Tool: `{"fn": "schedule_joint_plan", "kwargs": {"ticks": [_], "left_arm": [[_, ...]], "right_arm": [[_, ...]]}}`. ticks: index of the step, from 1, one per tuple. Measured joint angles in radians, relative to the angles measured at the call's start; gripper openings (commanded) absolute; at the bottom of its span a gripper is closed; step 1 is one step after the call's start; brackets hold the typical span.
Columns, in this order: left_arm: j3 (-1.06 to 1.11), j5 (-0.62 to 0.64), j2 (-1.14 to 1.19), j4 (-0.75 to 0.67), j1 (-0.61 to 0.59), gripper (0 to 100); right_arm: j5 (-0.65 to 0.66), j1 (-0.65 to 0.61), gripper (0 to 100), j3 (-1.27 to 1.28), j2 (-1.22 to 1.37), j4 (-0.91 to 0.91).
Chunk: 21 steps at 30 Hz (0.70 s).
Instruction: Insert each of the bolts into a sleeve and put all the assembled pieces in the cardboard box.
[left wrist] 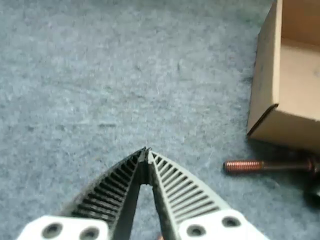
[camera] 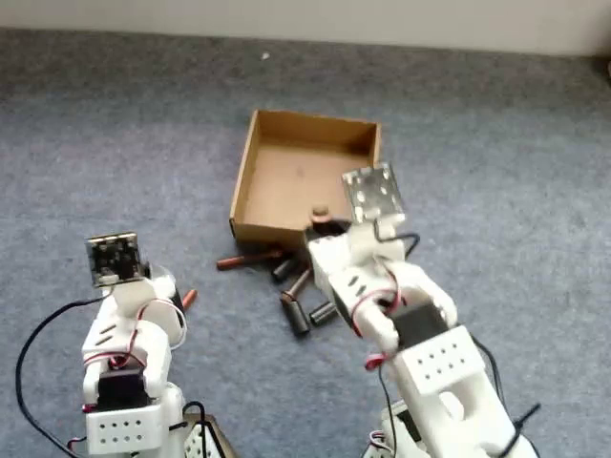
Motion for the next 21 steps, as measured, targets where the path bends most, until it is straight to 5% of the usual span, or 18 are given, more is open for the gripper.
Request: {"fn": "schedule_joint_plan", "kwargs": {"ticks": [21], "left_arm": [[0.006, -0.091, -0.002, 0.000, -0.002, 1]], "right_arm": [[0.000, 0.135, 1.1, -0.173, 0.709, -0.658]]}}
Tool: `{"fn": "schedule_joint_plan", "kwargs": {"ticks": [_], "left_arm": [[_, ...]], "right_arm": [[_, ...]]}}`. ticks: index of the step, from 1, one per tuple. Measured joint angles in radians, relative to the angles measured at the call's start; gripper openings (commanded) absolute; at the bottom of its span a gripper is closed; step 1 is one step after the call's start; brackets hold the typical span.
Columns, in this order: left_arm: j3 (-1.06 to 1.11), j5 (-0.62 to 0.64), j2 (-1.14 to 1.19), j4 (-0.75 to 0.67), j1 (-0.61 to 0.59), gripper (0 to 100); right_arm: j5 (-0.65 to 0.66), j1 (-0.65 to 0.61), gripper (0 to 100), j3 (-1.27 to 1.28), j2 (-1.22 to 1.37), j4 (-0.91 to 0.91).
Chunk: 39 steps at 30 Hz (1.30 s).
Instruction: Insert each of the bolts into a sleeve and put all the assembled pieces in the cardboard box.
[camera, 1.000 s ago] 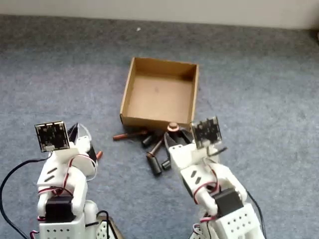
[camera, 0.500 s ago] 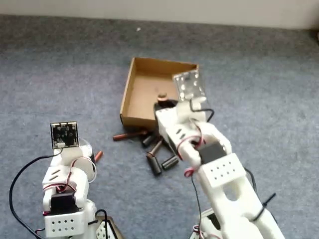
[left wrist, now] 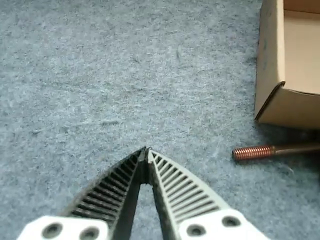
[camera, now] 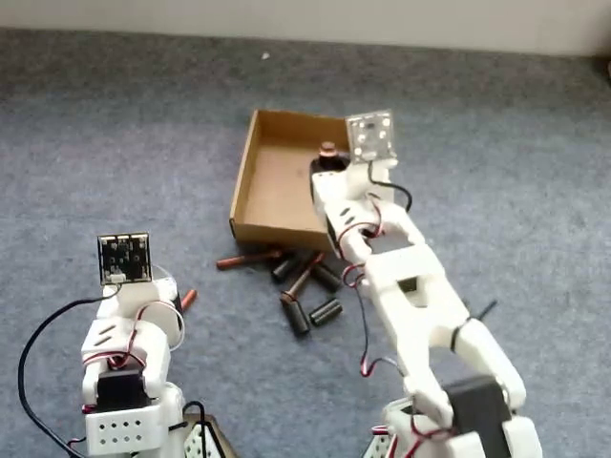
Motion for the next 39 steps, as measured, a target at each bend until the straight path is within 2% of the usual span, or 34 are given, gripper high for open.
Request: {"fn": "schedule_joint_plan", "kwargs": {"ticks": [8, 19, 24, 32, 39], "left_arm": [[0.000, 0.000, 0.000, 0.000, 0.000, 1], [0.000, 0.000, 0.000, 0.000, 0.000, 1], [0.000, -0.002, 0.000, 0.000, 0.000, 1], [0.000, -0.003, 0.000, 0.000, 0.000, 1], [0.000, -0.003, 0.000, 0.000, 0.000, 1]], "right_arm": [[0.000, 0.000, 10.7, -0.055, 0.150, -0.020], [0.000, 0.000, 11.2, -0.075, 0.167, 0.003], [0.000, 0.000, 11.2, -0.075, 0.097, 0.149], [0.000, -0.008, 11.2, -0.075, -0.279, 0.546], [0.000, -0.153, 11.2, -0.075, -0.463, 0.888]]}}
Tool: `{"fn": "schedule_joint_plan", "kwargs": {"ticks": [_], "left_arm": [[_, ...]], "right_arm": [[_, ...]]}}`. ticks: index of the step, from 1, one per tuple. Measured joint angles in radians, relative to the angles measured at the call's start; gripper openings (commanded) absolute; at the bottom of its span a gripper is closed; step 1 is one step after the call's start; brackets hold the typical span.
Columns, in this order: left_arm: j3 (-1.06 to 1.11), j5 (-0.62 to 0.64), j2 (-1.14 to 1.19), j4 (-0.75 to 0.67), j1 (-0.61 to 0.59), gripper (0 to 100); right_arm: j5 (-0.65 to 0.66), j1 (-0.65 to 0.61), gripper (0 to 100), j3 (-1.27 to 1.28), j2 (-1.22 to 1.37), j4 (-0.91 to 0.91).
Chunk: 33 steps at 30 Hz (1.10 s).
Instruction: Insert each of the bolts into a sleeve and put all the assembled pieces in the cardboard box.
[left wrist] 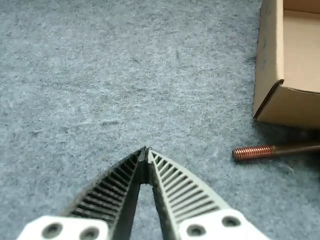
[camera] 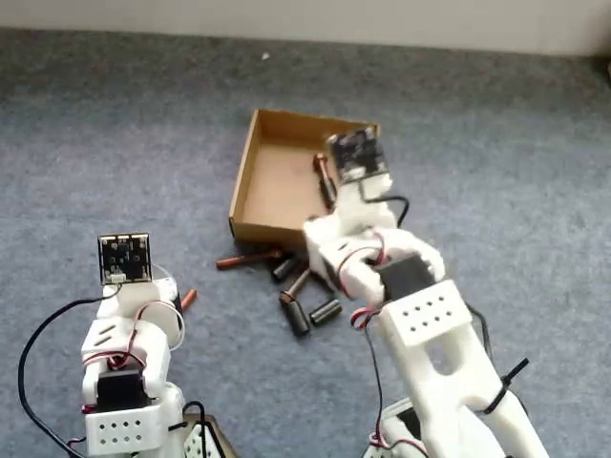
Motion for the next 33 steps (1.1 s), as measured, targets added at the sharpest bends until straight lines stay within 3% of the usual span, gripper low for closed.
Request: {"fn": "schedule_joint_plan", "kwargs": {"ticks": [7, 13, 20, 33], "left_arm": [[0.000, 0.000, 0.000, 0.000, 0.000, 1], [0.000, 0.000, 0.000, 0.000, 0.000, 1], [0.000, 0.000, 0.000, 0.000, 0.000, 1], [0.000, 0.000, 0.000, 0.000, 0.000, 1]], "right_arm": [[0.000, -0.147, 11.2, 0.000, 0.032, 0.166], [0.000, -0.221, 11.1, 0.000, 0.187, 0.187], [-0.104, -0.230, 11.1, 0.000, 0.370, 0.169], [-0.126, -0.245, 10.9, -0.002, 0.489, 0.086]]}}
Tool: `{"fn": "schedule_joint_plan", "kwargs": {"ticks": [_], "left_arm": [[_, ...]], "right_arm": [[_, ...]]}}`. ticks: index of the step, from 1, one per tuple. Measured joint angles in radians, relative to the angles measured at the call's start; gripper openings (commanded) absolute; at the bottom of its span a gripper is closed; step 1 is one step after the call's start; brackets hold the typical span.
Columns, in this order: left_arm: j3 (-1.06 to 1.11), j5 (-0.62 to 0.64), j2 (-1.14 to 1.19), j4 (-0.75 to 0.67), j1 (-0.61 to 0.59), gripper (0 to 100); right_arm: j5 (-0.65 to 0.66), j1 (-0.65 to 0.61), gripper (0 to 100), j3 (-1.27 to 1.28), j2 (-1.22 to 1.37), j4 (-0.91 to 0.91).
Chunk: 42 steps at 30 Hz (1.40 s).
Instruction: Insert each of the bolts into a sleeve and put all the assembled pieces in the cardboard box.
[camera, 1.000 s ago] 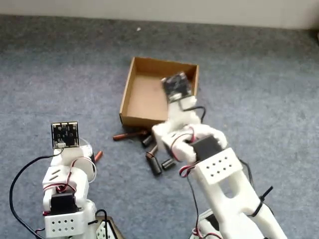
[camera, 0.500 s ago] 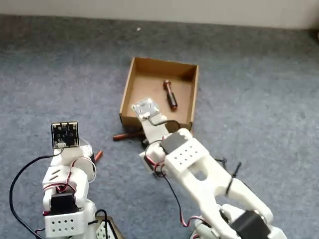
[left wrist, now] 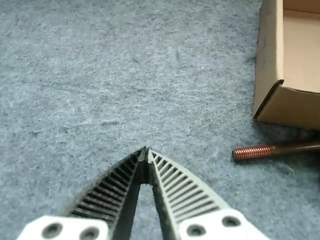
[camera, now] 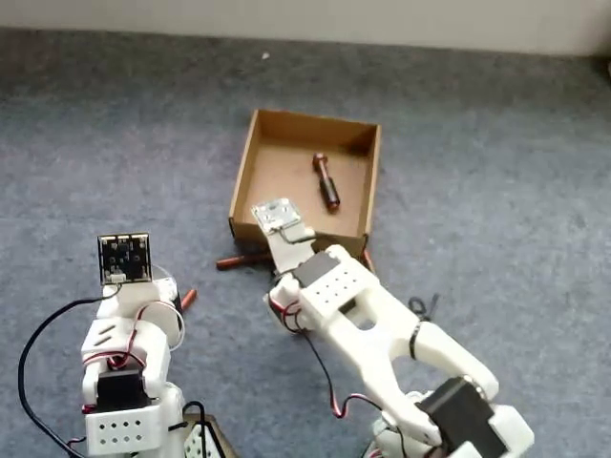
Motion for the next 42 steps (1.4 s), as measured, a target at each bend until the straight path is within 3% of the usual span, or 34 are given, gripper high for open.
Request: {"fn": "schedule_joint_plan", "kwargs": {"ticks": [9, 13, 22, 29, 42], "left_arm": [[0.000, 0.000, 0.000, 0.000, 0.000, 1], [0.000, 0.000, 0.000, 0.000, 0.000, 1], [0.000, 0.000, 0.000, 0.000, 0.000, 1], [0.000, 0.000, 0.000, 0.000, 0.000, 1], [0.000, 0.000, 0.000, 0.000, 0.000, 1]], "right_arm": [[0.000, -0.040, 10.3, -0.008, 0.124, -0.046], [0.000, -0.038, 0.0, -0.009, 0.124, -0.048], [0.000, -0.037, 0.5, -0.002, 0.107, -0.048], [0.000, -0.026, 0.5, 0.117, -0.227, -0.046], [-0.041, 0.178, 0.5, 0.411, -0.835, -0.041]]}}
